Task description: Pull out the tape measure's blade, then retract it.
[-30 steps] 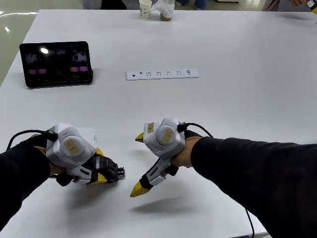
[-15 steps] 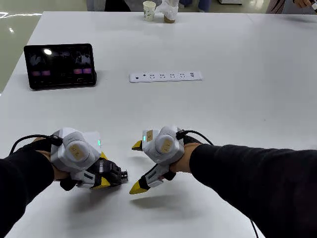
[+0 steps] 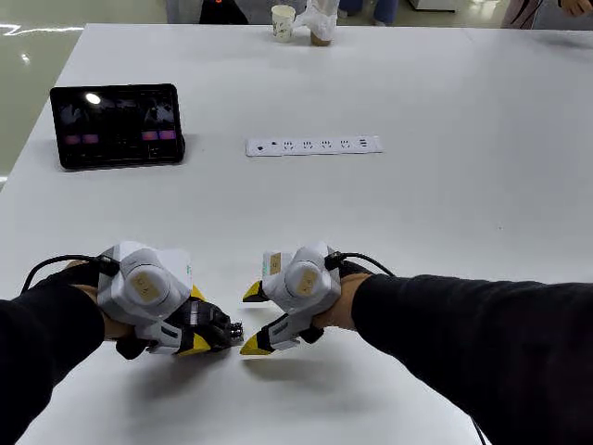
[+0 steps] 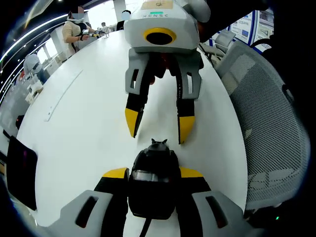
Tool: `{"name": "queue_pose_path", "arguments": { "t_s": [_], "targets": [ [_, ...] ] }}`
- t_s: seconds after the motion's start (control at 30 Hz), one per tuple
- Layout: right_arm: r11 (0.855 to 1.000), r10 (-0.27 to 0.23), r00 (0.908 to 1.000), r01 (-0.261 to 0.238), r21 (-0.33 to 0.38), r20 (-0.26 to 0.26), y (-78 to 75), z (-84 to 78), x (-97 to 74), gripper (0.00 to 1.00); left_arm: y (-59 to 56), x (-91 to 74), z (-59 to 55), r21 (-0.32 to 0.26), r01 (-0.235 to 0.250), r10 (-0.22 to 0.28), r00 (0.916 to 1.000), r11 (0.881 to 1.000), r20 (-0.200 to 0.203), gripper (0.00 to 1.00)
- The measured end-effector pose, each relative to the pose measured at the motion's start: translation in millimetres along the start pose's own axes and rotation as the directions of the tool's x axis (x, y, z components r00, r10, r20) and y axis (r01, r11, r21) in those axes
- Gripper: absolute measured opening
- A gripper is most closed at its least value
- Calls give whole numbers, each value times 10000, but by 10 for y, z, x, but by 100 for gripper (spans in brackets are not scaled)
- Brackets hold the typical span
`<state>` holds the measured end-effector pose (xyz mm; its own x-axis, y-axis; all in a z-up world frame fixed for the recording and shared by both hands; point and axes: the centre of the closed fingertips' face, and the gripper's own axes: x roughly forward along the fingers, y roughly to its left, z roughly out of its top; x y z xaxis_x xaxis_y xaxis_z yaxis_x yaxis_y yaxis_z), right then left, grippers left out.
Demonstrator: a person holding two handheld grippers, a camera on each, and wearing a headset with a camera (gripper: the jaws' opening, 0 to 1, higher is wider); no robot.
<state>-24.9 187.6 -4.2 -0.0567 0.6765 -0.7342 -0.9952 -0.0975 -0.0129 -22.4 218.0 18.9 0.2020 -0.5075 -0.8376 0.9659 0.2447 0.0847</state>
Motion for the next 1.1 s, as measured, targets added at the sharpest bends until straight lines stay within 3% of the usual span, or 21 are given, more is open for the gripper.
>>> {"name": "queue_pose_path", "arguments": {
  "t_s": [0.17,0.33,0.57,0.7,0.87,0.9,0.93,1.0,1.1],
  "targets": [
    [10000,-10,9999,9,-42,-140,6,-29,31,30,4,3,-2,-33,-49,50,10000,10000,78,32],
    [9999,-79,9997,77,-112,-248,-7,-35,53,29,2,6,-2,-18,-42,42,10000,10000,69,32],
    [9996,-26,9997,19,-278,-255,23,2,103,18,-1,1,5,-39,-88,88,9999,10000,62,32],
    [9995,159,9994,-168,-285,-305,66,2,127,17,0,-1,7,-42,-98,98,9999,9999,82,32],
    [9999,-29,9994,24,-143,-359,-7,23,139,21,2,1,11,-65,-124,125,9998,9999,162,32],
    [10000,76,9995,-75,32,-317,-2,36,144,19,3,1,10,-75,-127,129,9998,9999,173,32],
    [9994,322,9986,-328,-137,-415,37,22,148,16,3,2,11,-77,-128,130,9998,9999,177,32],
    [9971,317,9979,-354,-680,-557,44,14,156,13,2,3,13,-70,-133,134,9997,9999,180,32],
    [9986,430,9978,-445,-283,-505,20,25,151,13,2,2,14,-84,-147,149,9997,9999,208,32]
  ]
}}
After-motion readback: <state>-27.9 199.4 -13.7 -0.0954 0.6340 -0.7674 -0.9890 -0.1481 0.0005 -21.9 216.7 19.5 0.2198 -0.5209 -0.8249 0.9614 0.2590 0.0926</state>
